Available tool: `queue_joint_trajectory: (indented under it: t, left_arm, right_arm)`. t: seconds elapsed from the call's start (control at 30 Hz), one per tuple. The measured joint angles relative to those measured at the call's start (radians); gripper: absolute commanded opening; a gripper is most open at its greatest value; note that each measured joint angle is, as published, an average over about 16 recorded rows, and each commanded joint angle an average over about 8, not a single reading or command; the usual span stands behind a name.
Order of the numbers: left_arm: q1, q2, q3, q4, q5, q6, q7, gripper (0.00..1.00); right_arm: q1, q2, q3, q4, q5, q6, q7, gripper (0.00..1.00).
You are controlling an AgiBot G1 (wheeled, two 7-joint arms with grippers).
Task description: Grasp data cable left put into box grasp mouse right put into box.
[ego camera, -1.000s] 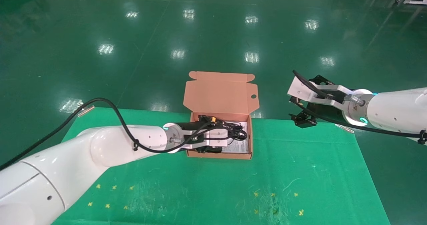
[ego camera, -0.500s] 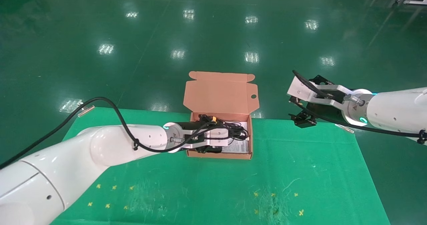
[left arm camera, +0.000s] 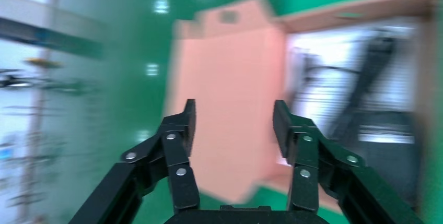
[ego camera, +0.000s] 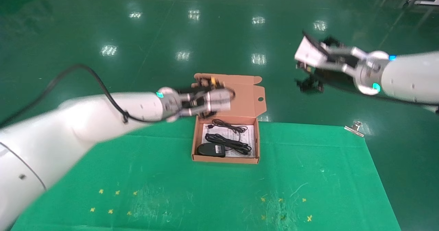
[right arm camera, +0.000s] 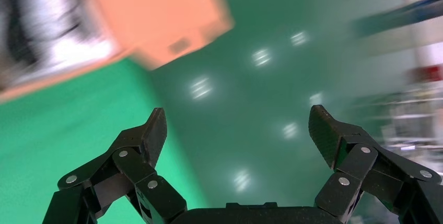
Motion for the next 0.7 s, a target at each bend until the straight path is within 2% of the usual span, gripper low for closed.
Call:
queue_joint_trajectory:
  t: [0.33,0.53,0.7]
  left_arm:
    - [-0.064,-0.026,-0.055,-0.024,0.002,-0.057,-0.044,1.0]
    - [-0.034,-0.074,-0.128,-0.063,-0.057,0.005,-0.063,1.0]
    - [0.02,-0.134,-0.207,-0.112,-0.131,0.104,-0.078,1.0]
  right_arm:
    - [0.076,-0.022,0.038,-0.023,-0.007,0.005,-0.064,1.0]
    - [0.043,-0.008,0.091,-0.017,0.076,-0.045,-0.119,1.0]
    - [-0.021,0.015,0.161,-0.007,0.195,-0.111,-0.171,1.0]
